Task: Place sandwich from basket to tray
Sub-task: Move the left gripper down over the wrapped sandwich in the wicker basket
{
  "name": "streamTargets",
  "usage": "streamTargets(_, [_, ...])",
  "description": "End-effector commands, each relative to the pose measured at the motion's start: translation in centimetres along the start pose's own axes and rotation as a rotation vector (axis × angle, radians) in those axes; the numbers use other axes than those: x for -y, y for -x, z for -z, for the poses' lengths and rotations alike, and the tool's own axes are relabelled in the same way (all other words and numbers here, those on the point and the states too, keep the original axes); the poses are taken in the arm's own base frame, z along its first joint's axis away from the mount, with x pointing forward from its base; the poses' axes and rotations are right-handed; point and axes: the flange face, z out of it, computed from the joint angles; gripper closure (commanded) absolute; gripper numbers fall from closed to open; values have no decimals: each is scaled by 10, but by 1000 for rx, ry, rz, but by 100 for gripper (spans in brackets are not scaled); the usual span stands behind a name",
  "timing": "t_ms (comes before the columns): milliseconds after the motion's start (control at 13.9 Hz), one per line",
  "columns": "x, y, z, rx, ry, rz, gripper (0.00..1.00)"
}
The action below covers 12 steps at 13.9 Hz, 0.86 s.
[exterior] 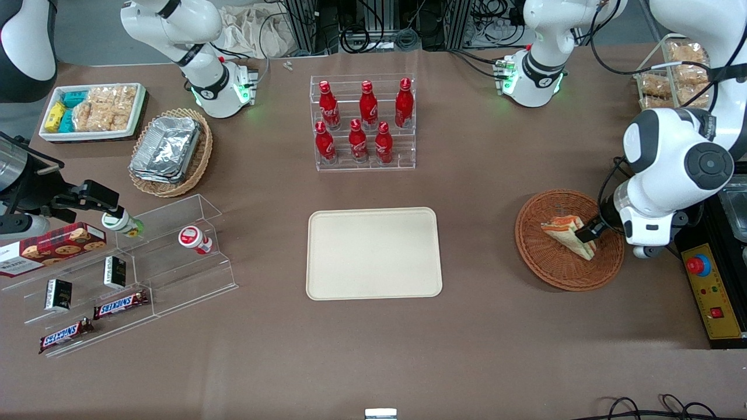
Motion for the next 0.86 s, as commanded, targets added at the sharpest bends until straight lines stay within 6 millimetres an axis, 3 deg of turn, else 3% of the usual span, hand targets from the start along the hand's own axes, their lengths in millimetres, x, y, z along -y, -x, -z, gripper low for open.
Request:
streamTargets(0, [10, -12, -24, -8, 28, 75, 6])
streamTargets(360, [5, -12, -48, 13, 29, 189, 6])
streamTargets(792, [14, 0, -79, 10, 57, 208, 5])
